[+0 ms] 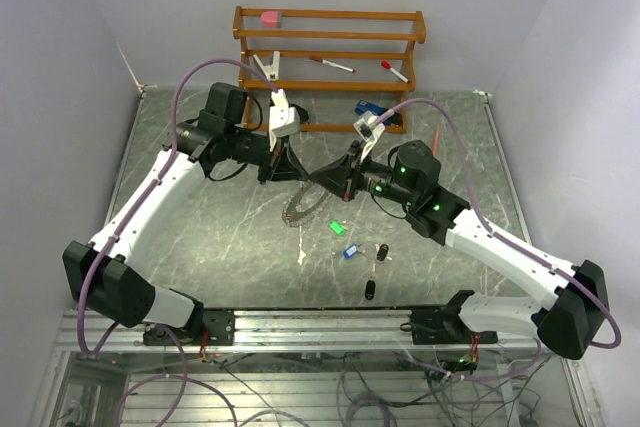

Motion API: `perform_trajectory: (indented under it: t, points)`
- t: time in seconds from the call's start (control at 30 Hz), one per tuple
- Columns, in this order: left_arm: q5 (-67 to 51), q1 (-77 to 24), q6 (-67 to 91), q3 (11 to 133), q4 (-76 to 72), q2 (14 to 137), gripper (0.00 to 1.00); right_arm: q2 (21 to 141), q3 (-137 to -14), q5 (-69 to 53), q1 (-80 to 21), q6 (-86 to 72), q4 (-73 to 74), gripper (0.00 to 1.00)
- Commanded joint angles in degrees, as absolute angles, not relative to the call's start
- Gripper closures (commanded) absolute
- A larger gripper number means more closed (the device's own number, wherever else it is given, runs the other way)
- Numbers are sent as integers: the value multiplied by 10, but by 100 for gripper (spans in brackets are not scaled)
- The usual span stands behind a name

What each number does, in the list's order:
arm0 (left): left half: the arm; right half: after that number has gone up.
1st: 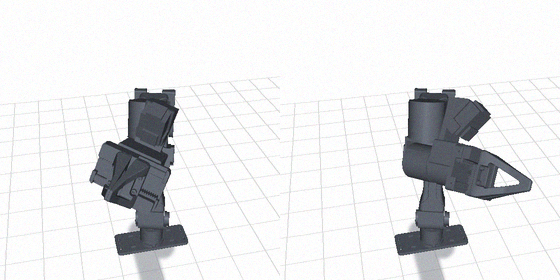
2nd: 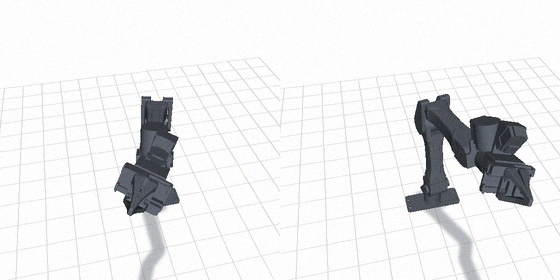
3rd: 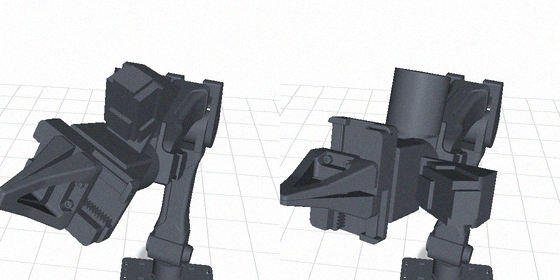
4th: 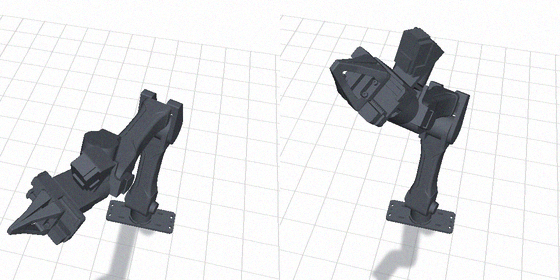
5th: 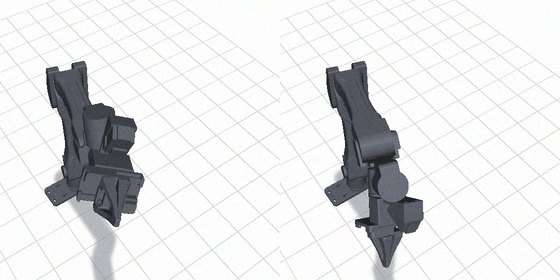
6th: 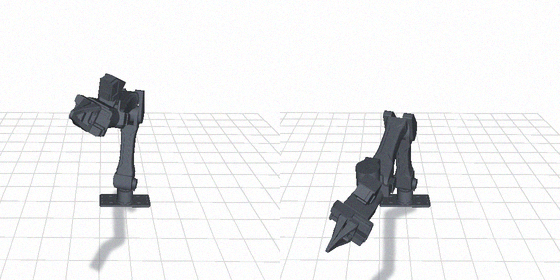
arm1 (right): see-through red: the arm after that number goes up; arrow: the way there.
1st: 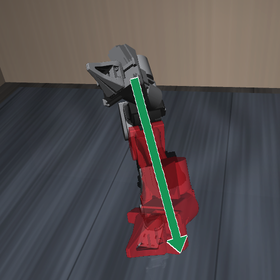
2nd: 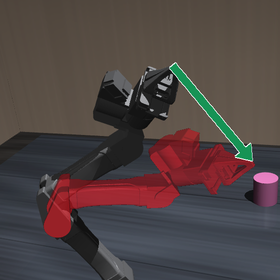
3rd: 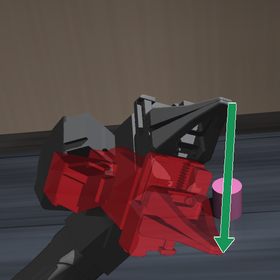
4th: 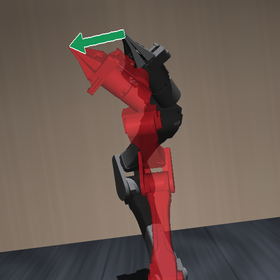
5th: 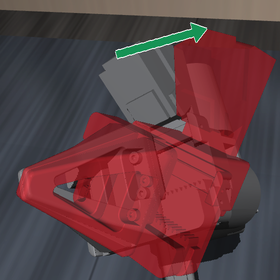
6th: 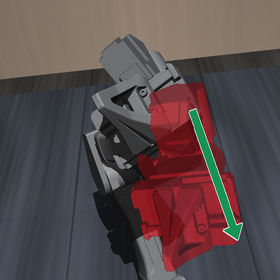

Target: Put the keys on the keyring

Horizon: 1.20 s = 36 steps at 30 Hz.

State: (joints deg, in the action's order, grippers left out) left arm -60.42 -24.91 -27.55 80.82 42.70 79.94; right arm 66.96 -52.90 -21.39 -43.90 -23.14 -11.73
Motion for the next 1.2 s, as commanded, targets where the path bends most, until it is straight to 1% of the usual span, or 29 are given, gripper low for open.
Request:
perform_trajectory:
  t: [0.0, 0.07, 0.13, 0.3, 0.4, 0.57, 0.7, 0.8, 0.93, 1.03, 1.17]
  points:
    - [-625, -253, -292, 813, 439, 797, 93, 678, -547, -202, -440, -232, -115, 96]
    - [-611, -253, -300, 812, 447, 801, 93, 676, -554, -197, -440, -227, -95, 85]
    - [-604, -253, -311, 814, 460, 805, 93, 670, -557, -184, -439, -223, -79, 77]
    - [-572, -253, -305, 802, 451, 800, 93, 643, -565, -142, -439, -210, -46, 67]
    - [-548, -252, -285, 784, 425, 790, 93, 630, -570, -127, -439, -204, -26, 71]
    - [-508, -252, -297, 777, 431, 782, 93, 612, -570, -69, -439, -202, 41, 64]
    - [-464, -253, -309, 779, 441, 771, 93, 604, -535, -3, -438, -219, 94, 65]
    - [-411, -253, -310, 769, 431, 757, 93, 628, -526, 43, -436, -252, 162, 66]
    - [-346, -252, -324, 748, 423, 738, 93, 686, -526, 57, -434, -285, 240, 68]
    - [-346, -252, -335, 743, 434, 732, 93, 726, -524, 41, -434, -297, 265, 69]
    - [-380, -252, -347, 736, 447, 730, 93, 754, -505, 23, -435, -289, 244, 70]
